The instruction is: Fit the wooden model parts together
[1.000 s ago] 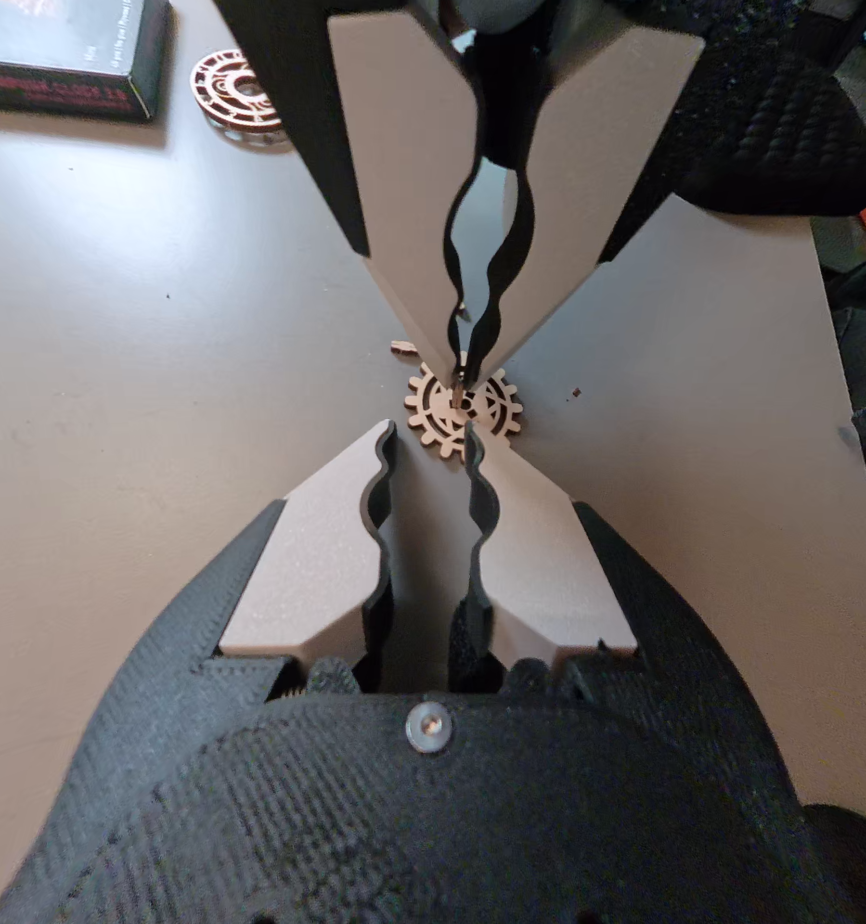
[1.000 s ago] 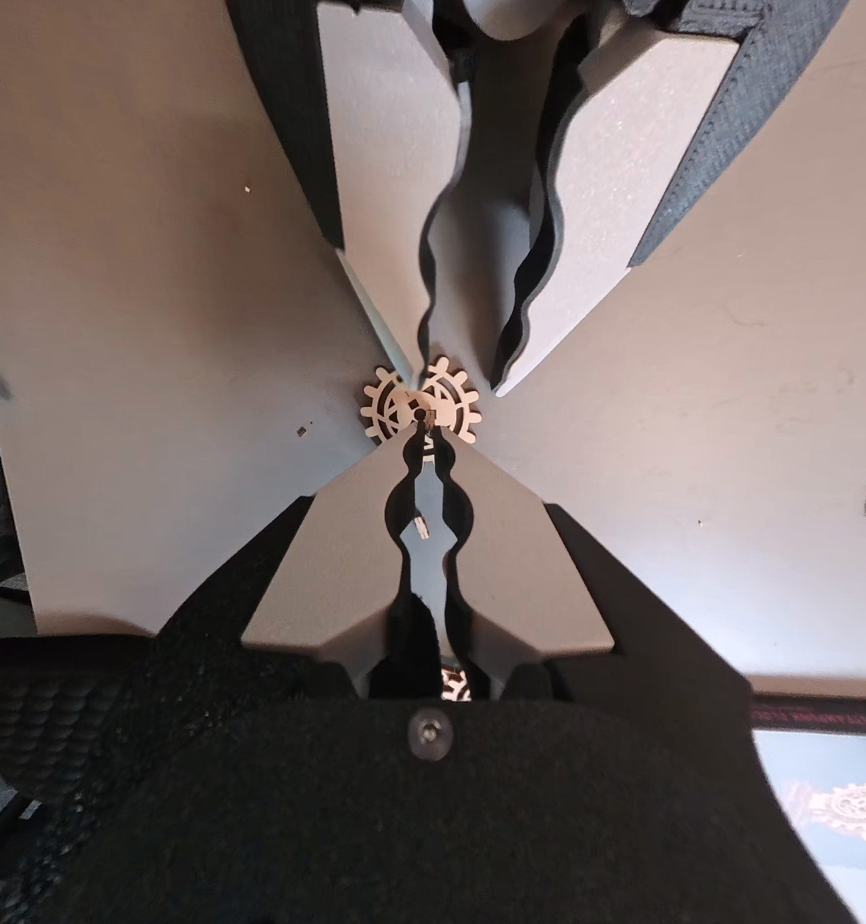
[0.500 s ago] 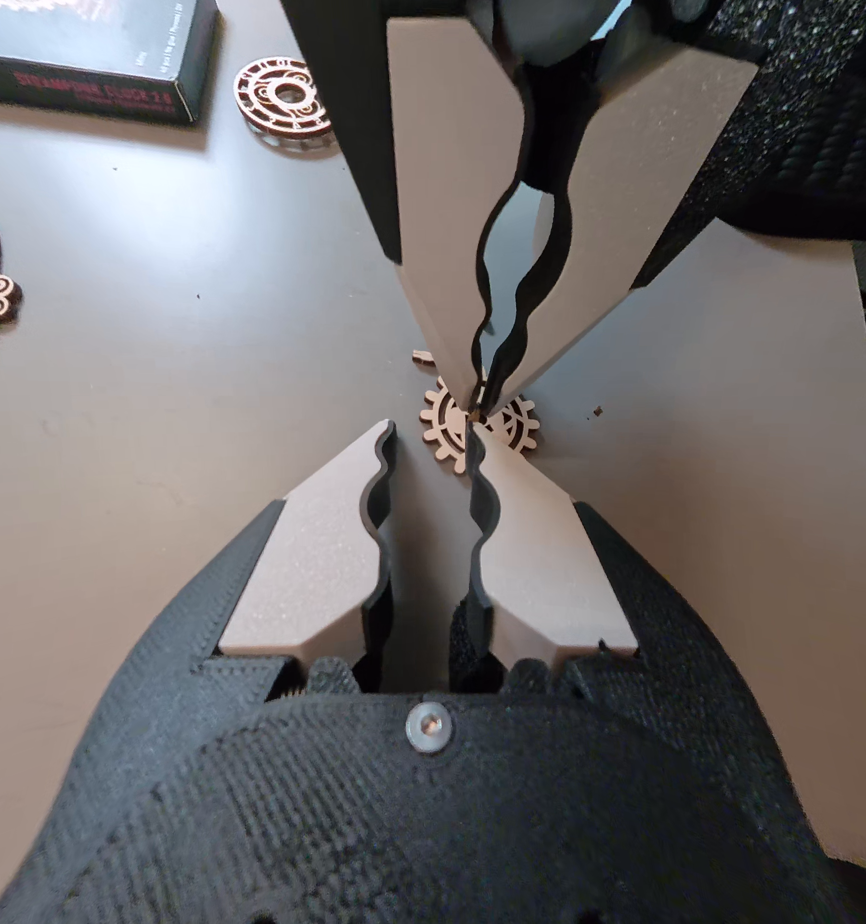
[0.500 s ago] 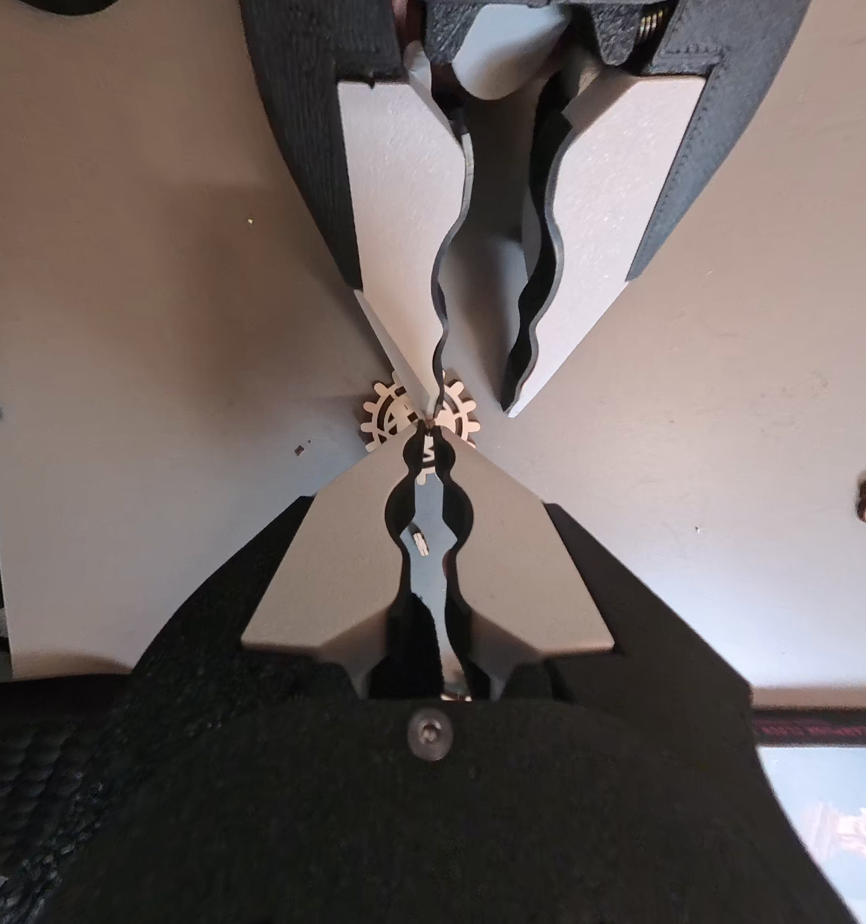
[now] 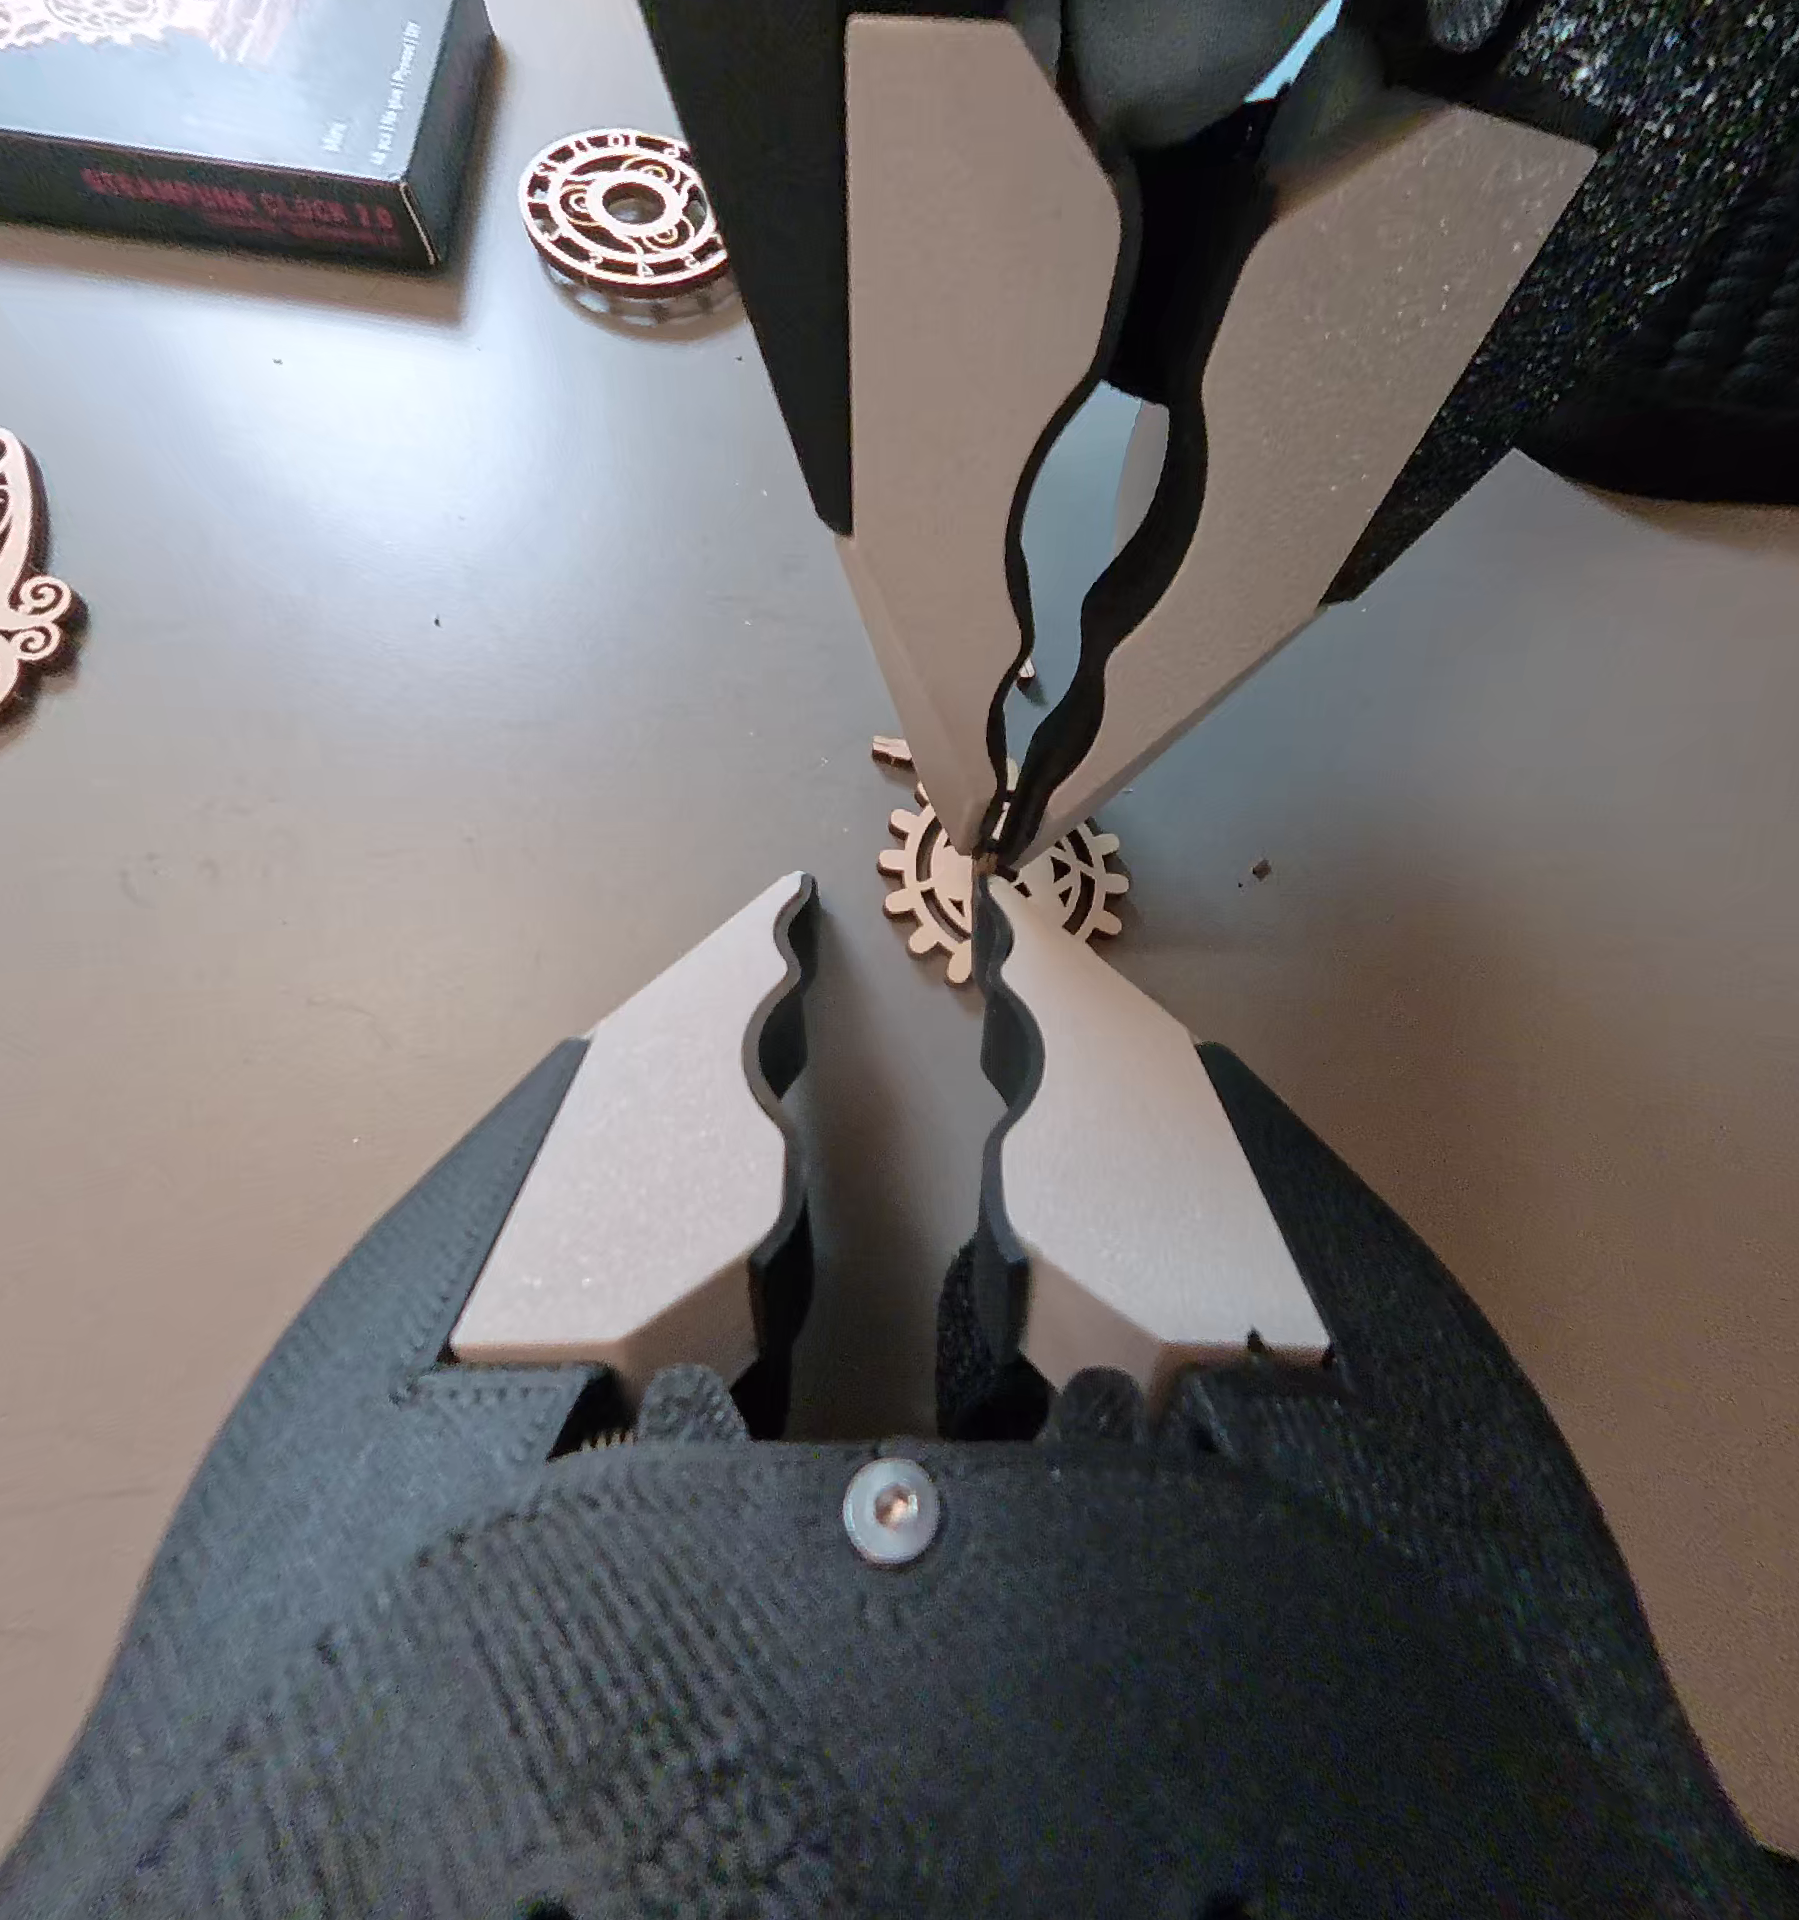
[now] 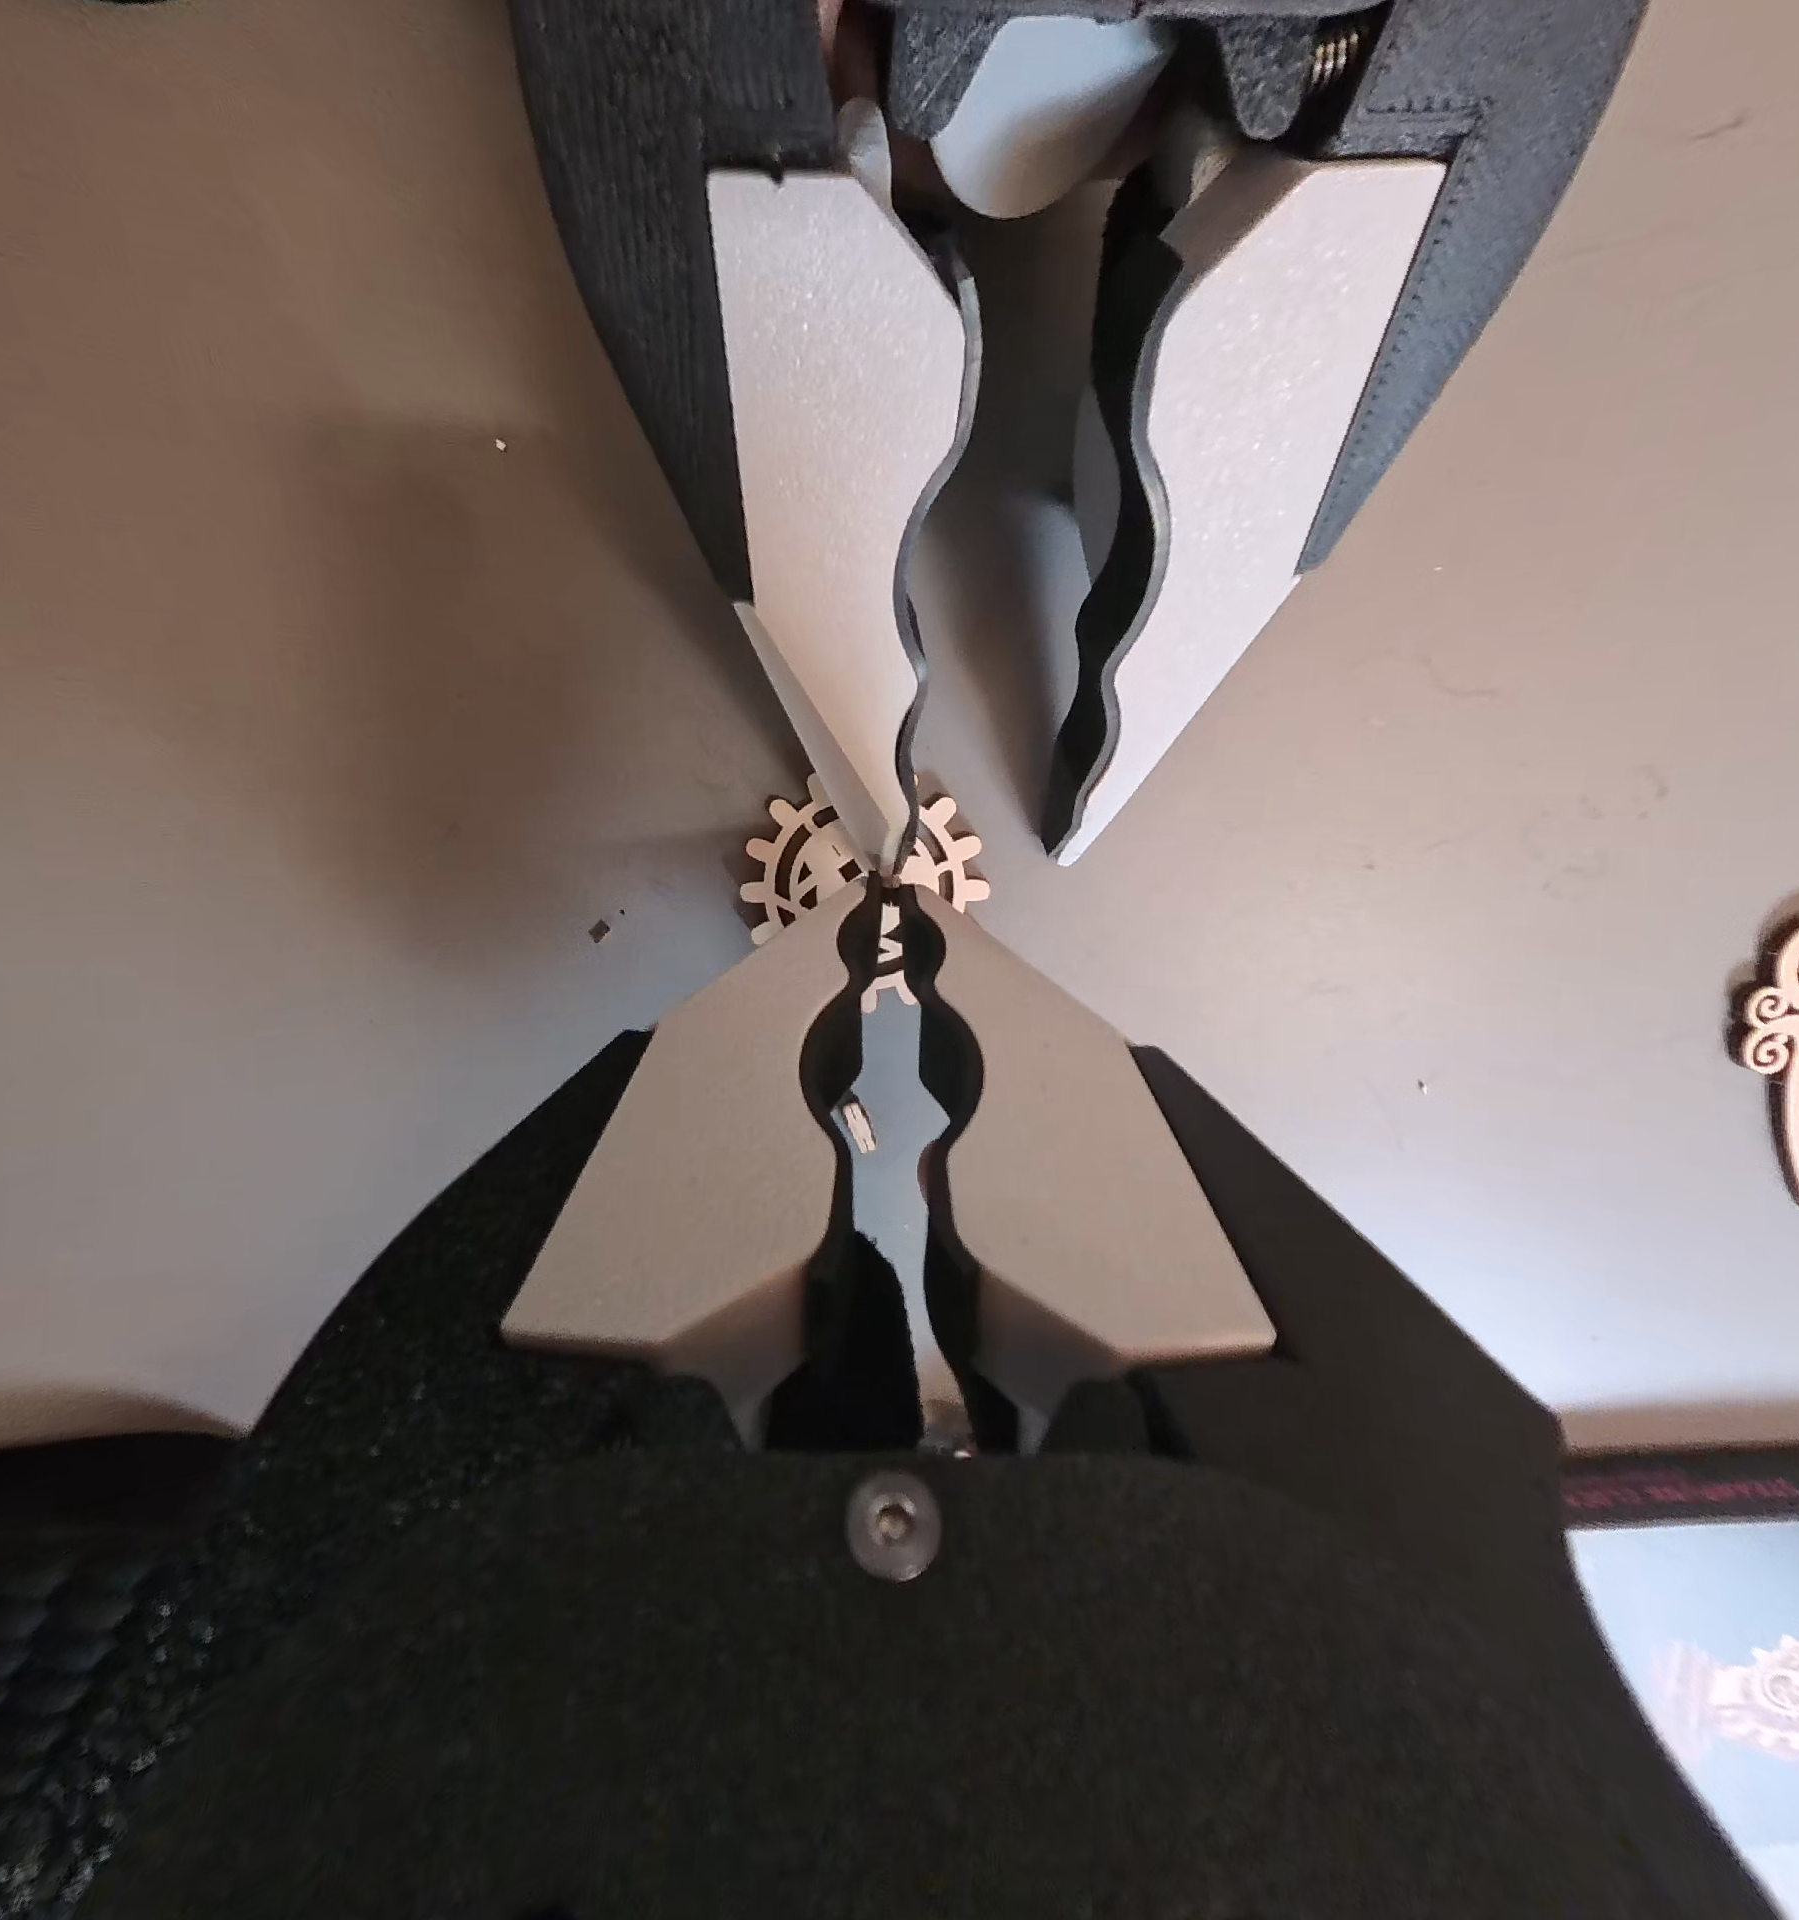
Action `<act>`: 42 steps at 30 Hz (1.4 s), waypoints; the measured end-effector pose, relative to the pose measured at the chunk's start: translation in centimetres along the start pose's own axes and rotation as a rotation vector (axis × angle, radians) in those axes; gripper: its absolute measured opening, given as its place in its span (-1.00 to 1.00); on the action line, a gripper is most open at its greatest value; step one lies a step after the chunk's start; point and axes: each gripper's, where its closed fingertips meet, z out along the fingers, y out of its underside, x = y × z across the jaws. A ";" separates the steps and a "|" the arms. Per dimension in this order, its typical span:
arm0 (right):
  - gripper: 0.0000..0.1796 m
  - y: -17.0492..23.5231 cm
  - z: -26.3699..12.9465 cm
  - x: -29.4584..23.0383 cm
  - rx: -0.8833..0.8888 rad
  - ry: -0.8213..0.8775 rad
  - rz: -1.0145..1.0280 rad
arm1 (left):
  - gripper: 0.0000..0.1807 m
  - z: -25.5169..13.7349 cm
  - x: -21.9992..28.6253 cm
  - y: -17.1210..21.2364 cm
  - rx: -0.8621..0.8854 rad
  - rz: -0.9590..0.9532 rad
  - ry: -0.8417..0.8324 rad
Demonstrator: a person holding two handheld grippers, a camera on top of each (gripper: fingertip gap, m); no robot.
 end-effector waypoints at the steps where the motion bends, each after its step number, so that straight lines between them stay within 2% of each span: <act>1: -1.00 0.0 0.0 0.0 -0.003 0.000 -0.001 | -0.69 0.0 0.0 0.0 0.000 -0.002 -0.002; 20: -1.00 0.3 0.0 0.0 -0.103 0.032 -0.057 | -0.70 0.1 -0.1 -0.1 0.004 -0.020 -0.012; 34: -1.00 0.4 0.2 0.0 -0.095 0.014 -0.062 | -0.72 0.1 -0.2 0.0 0.006 -0.025 -0.020; 42: -1.00 0.7 -0.1 -0.3 -0.020 0.119 -0.084 | -0.72 0.0 -0.2 0.0 0.005 -0.016 -0.026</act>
